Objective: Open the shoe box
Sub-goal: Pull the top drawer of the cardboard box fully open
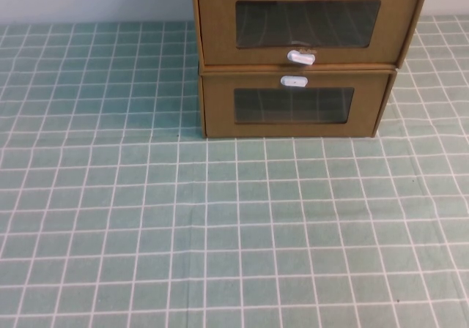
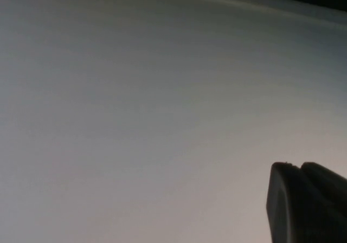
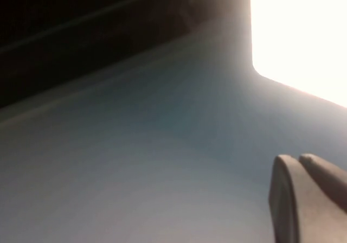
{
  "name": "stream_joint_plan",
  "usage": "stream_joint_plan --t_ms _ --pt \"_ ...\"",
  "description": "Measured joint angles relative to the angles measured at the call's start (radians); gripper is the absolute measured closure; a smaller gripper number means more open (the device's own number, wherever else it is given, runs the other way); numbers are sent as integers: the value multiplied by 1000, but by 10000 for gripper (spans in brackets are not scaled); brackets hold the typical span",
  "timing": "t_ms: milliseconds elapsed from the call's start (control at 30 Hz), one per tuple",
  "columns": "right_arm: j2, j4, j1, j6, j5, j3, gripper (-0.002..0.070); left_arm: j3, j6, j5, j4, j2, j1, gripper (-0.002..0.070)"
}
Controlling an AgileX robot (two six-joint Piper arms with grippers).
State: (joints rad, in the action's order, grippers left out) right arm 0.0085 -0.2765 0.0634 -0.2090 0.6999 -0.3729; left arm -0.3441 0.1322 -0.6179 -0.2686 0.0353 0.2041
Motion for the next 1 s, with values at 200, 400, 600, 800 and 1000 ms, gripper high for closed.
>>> stream_joint_plan --t_ms 200,400,600,800,1000 --pt "178 81 0 16 -397 -399 689 -342 61 304 -114 261 0 680" --pt "479 194 0 55 -924 -695 689 -730 77 782 -121 667 0 680" --pt "716 268 -2 134 -1116 -727 689 -932 117 874 -123 1015 0 680" --pt "868 29 -2 147 -1091 -699 689 -1123 205 970 -170 1306 60 680" --pt "1007 -6 -62 388 -1089 -696 689 -1504 319 1257 -252 1646 122 680"
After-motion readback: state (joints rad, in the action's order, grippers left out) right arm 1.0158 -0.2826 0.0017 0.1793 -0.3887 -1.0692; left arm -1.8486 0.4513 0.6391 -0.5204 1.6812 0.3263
